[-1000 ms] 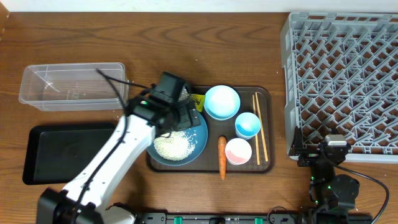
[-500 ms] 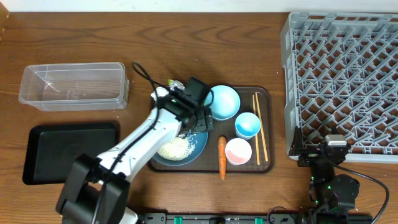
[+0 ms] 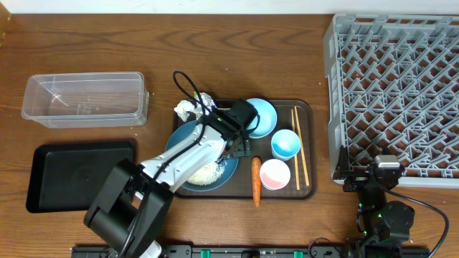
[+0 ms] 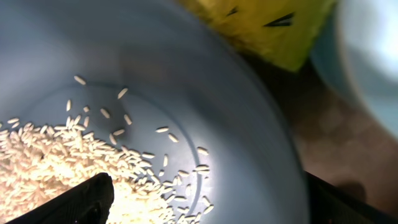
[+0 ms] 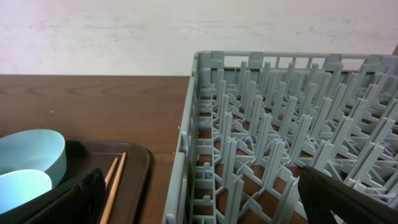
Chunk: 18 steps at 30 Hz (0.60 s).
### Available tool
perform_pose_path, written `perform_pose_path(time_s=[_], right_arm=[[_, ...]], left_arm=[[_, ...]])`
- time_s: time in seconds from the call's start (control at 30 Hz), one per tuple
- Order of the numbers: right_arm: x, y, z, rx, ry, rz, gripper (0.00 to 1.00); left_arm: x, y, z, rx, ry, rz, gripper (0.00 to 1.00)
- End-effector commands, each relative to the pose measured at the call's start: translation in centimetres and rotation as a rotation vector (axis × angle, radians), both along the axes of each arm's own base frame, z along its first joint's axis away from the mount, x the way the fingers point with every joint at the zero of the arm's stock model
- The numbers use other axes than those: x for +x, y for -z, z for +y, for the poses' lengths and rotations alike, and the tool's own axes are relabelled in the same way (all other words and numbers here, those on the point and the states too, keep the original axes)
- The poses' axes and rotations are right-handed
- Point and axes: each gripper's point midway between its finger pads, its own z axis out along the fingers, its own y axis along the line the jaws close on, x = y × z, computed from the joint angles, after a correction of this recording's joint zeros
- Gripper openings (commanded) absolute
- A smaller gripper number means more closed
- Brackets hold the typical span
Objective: Sort waste into correct bins and load items into the dishwasher rack
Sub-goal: 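Lower the left gripper and pinch the blue bowl's rim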
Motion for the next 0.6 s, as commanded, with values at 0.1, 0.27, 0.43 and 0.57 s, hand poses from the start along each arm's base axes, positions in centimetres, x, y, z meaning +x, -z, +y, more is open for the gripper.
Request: perform_pose_path(time_s=[0.1, 0.27, 0.43, 0.57], right_arm=[[0.0, 0.2, 0.2, -0.007, -0.007, 0.005, 0.99], [0.0, 0.2, 0.2, -0.007, -0.007, 0.005, 0.99], [0.0, 0.2, 0.2, -0.007, -0.007, 0.005, 0.99], [0.0, 0.2, 0.2, -0.007, -0.007, 0.005, 0.99]], left_arm=[[0.5, -0.3, -0.5, 0.008, -0.015, -0.032, 0.83], [-0.2, 0.0, -1.4, 0.014, 0.010, -0.025, 0.80], [-0.4, 0.3, -1.5, 0.056, 0.010, -0.048, 0.80], [-0.6, 0.6, -1.3, 0.062, 0.011, -0.042, 0.79]])
